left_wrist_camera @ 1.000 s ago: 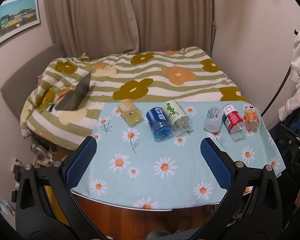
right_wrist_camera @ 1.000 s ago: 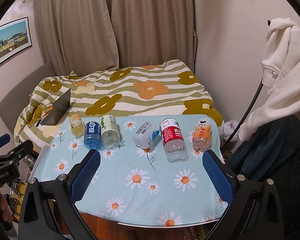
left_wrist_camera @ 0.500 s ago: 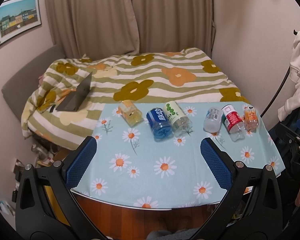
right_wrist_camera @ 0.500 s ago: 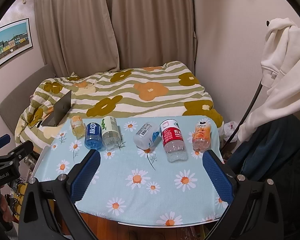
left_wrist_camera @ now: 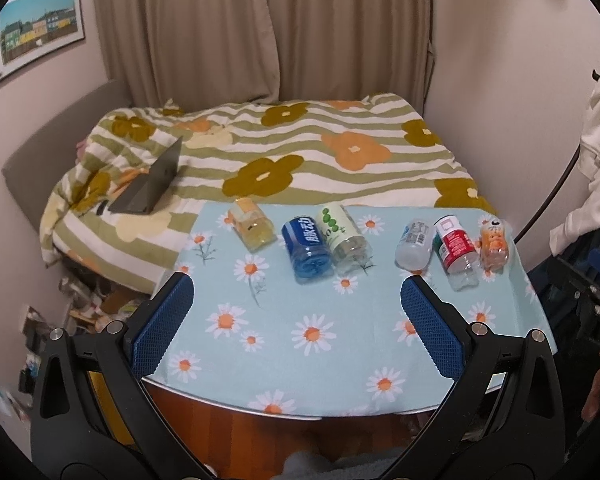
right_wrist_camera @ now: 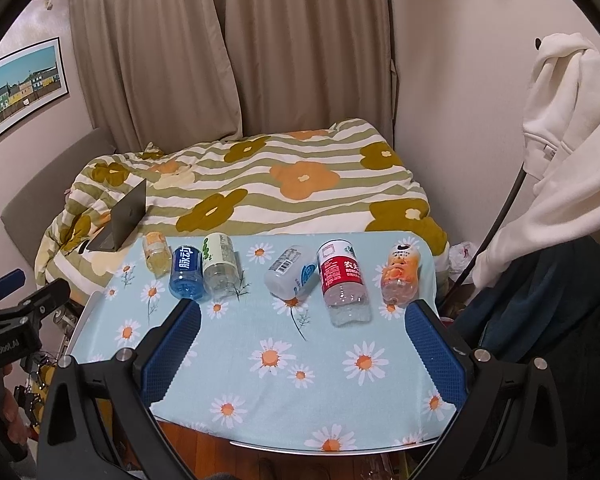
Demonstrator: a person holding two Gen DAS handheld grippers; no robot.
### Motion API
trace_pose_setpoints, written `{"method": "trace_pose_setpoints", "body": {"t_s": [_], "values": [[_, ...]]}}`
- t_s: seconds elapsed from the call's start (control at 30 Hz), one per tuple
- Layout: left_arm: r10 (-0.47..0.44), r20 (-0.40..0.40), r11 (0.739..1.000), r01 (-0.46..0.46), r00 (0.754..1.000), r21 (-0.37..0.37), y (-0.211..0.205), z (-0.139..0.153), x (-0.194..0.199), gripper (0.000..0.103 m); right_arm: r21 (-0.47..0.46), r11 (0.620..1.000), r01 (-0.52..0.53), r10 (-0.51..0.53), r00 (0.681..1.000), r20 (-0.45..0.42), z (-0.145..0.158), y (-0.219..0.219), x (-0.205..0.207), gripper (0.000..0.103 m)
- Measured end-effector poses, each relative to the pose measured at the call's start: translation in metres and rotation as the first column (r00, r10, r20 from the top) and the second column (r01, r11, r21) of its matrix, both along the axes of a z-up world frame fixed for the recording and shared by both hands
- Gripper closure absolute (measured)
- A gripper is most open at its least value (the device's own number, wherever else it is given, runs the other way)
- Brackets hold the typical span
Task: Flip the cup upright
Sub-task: 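Move the right tool toward the blue cup lying on its side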
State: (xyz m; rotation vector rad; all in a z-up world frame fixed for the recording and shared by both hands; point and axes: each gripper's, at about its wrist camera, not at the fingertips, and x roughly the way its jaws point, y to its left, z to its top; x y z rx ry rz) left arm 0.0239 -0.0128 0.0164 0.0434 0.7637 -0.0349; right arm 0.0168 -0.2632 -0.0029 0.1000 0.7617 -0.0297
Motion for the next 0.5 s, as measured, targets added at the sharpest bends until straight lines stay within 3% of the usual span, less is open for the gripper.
{"method": "trace_pose_setpoints", "body": {"t_s": [0.23, 0.5], "values": [[-0.005, -0.044, 1.0, 0.004, 0.999, -0.024, -0.021, -0.014, 0.021, 0.0, 0.0, 1.0, -0.023, 0.023, 1.0, -0.011, 0.007, -0.021, 0.01, 0.001], [0.001, -0.123, 0.999, -0.006, 0.992, -0.034, -0.031, -0.042, 0.073, 0.0, 0.022, 1.0, -0.002, 0.004, 0.995, -0.095, -0.028, -0.039, 0.04, 0.001]]}}
